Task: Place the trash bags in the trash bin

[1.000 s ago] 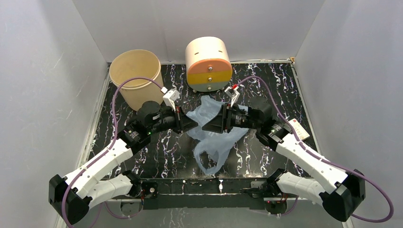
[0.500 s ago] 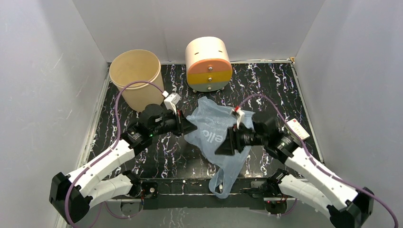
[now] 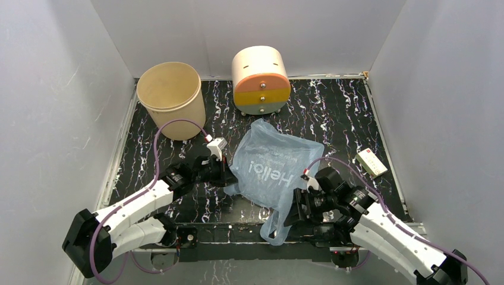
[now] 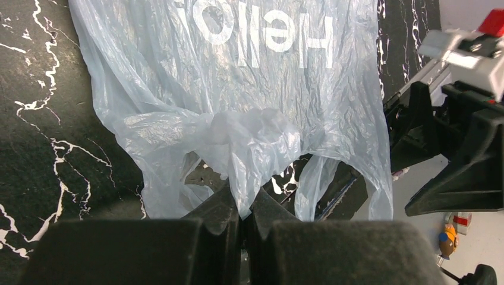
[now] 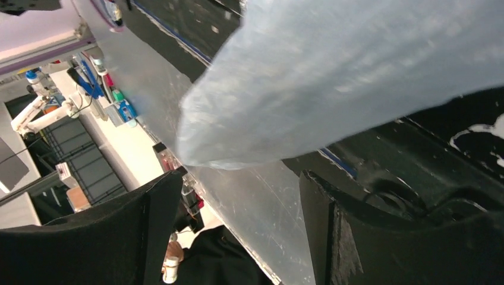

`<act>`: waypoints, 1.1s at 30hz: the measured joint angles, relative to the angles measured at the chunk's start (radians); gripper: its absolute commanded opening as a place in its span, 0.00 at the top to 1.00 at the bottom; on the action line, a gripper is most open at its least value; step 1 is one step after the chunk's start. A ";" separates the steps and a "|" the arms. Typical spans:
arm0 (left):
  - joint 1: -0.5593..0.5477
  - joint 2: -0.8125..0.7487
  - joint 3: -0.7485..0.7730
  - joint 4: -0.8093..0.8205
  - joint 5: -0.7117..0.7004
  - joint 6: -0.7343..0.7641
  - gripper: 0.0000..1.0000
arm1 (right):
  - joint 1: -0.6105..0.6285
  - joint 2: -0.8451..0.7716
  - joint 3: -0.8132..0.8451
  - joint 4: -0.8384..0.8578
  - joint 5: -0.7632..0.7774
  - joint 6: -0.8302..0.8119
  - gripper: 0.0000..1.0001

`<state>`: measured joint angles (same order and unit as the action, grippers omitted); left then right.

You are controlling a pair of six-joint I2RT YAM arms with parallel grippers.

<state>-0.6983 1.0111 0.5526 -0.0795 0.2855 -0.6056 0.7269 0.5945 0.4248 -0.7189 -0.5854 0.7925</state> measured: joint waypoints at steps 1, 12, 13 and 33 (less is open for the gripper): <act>-0.002 0.000 -0.001 0.000 -0.003 0.002 1.00 | 0.000 -0.011 -0.026 -0.015 -0.004 0.017 0.17; -0.011 0.017 -0.008 0.004 -0.009 0.018 1.00 | 0.000 0.143 -0.116 0.411 0.084 0.227 0.51; -0.011 0.017 -0.010 0.004 -0.009 0.018 1.00 | 0.000 0.180 -0.112 0.463 0.115 0.232 0.58; -0.018 0.140 -0.138 0.313 -0.042 -0.131 1.00 | -0.233 0.585 0.296 0.428 0.088 -0.275 0.23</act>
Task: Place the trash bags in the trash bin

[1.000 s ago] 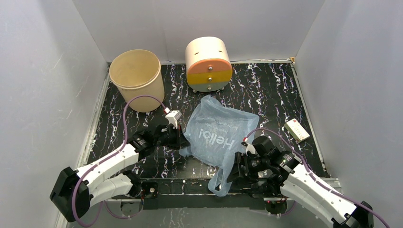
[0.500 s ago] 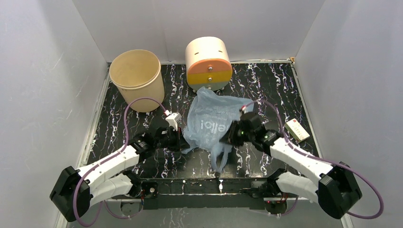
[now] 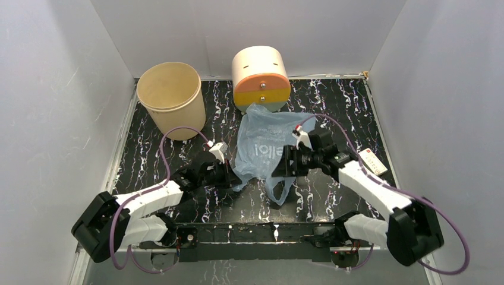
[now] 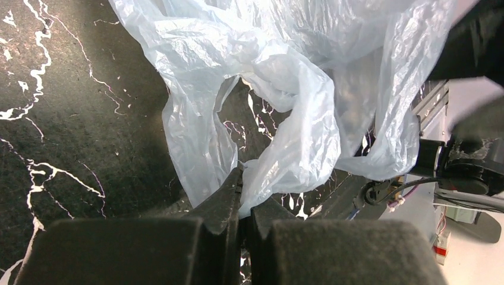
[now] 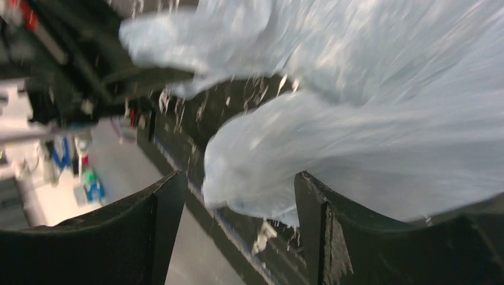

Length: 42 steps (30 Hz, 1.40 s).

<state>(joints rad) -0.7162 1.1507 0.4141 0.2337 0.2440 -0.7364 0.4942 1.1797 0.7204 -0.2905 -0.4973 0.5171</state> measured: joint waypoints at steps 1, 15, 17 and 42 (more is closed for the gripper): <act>0.000 0.012 0.000 0.007 -0.002 -0.001 1.00 | 0.000 -0.035 -0.039 -0.002 -0.040 -0.010 0.23; 0.000 0.049 -0.015 0.050 -0.012 -0.012 1.00 | 0.175 -0.260 -0.240 0.025 -0.109 -0.094 0.23; 0.000 0.044 -0.015 0.049 -0.016 -0.012 1.00 | 0.219 -0.259 -0.250 0.032 -0.047 -0.093 0.22; 0.000 -0.010 -0.015 -0.004 -0.038 -0.004 1.00 | 0.313 -0.399 -0.116 -0.387 0.314 0.196 0.22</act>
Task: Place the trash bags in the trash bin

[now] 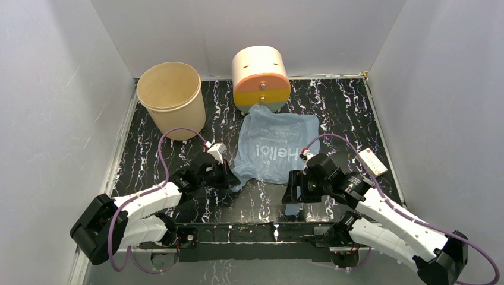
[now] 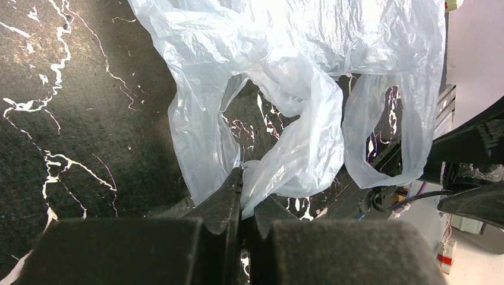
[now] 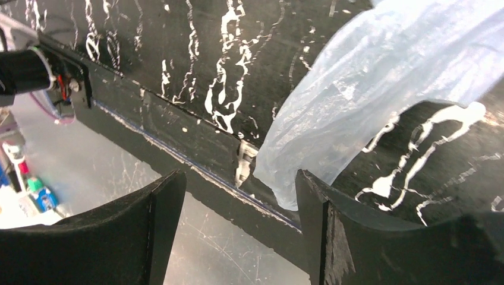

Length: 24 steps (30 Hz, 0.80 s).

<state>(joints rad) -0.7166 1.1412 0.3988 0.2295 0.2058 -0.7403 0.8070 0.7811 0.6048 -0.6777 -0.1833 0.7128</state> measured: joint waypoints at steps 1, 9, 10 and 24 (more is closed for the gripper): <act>0.000 0.000 0.000 0.000 0.000 0.000 1.00 | 0.000 -0.011 0.007 -0.023 0.019 0.007 0.22; 0.000 0.003 0.000 -0.002 0.000 0.005 1.00 | 0.000 -0.022 0.138 -0.189 0.211 0.061 0.17; 0.000 0.003 0.000 -0.004 0.000 0.005 1.00 | 0.000 -0.012 0.153 -0.215 0.230 0.072 0.17; 0.000 0.029 -0.008 -0.006 -0.004 0.008 1.00 | 0.000 -0.109 -0.195 0.045 -0.041 0.096 0.21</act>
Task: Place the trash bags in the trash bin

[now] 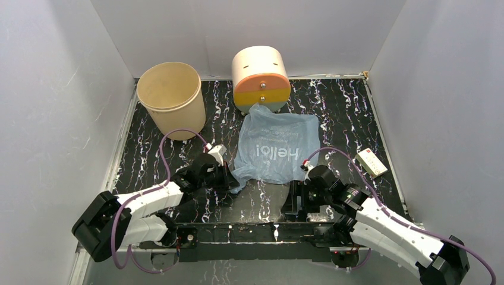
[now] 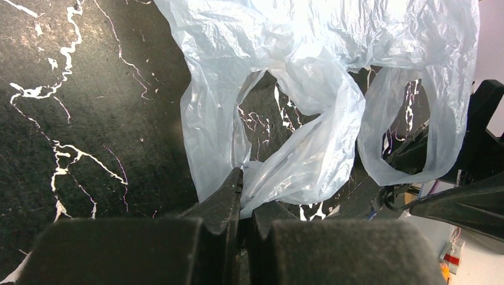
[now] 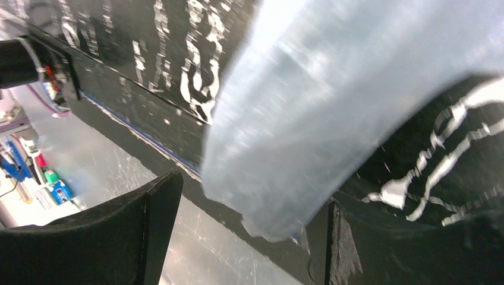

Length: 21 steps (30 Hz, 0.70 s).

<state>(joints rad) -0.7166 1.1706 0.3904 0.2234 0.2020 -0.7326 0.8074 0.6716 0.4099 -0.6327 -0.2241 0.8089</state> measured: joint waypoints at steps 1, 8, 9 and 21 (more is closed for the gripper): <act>0.000 0.000 -0.001 0.000 0.000 0.000 1.00 | 0.000 -0.002 -0.010 0.038 -0.006 -0.008 0.22; 0.000 0.002 -0.003 0.020 0.002 -0.006 1.00 | 0.009 0.005 -0.048 0.303 -0.045 -0.096 0.30; 0.000 0.005 -0.003 0.024 0.004 -0.008 1.00 | 0.011 0.014 -0.063 0.341 -0.056 -0.105 0.30; 0.000 0.042 -0.005 0.060 0.022 -0.016 1.00 | 0.241 0.249 -0.122 0.638 -0.030 -0.248 0.42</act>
<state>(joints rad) -0.7166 1.2125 0.3859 0.2832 0.2241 -0.7486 1.0489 0.9207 0.2878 0.0051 -0.2539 0.5610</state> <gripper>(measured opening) 0.008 0.650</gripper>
